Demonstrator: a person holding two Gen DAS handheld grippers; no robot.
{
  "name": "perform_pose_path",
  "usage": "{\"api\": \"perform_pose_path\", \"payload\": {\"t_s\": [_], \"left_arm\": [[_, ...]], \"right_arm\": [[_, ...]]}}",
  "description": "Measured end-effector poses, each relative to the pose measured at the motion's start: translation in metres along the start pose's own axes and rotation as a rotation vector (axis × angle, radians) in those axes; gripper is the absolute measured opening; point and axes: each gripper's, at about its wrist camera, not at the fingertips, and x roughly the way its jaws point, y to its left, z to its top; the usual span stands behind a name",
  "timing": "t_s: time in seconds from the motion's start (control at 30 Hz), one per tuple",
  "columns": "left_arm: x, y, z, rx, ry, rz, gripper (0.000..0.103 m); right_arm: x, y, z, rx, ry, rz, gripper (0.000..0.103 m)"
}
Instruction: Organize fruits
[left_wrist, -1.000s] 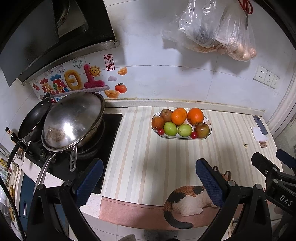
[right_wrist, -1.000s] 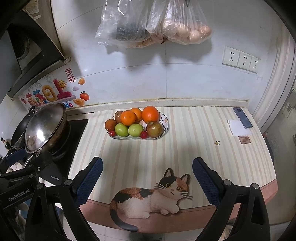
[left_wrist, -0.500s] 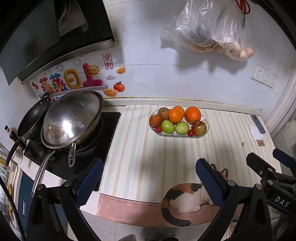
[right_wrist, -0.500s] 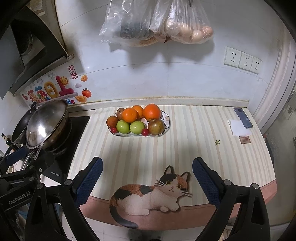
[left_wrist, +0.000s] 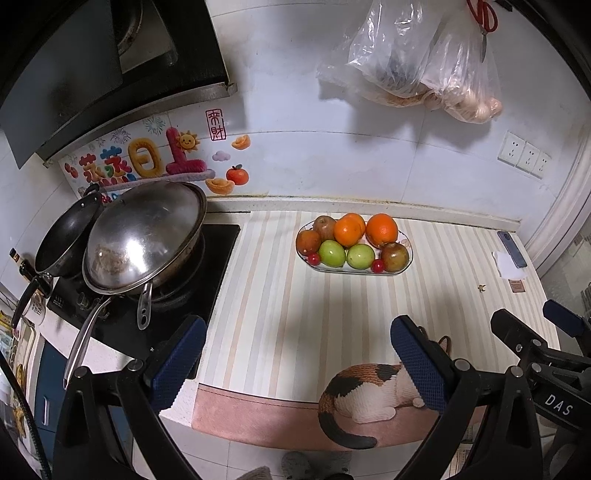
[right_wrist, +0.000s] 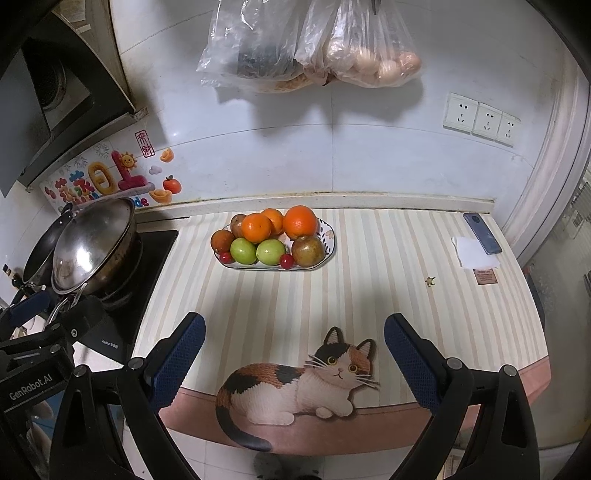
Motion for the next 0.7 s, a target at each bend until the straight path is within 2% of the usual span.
{"api": "perform_pose_path", "payload": {"t_s": [0.7], "left_arm": [[-0.0098, -0.0023, -0.0037, -0.010, -0.006, 0.010, 0.102]], "right_arm": [[-0.0079, -0.0016, -0.0057, -0.003, -0.002, 0.001, 0.100]]}}
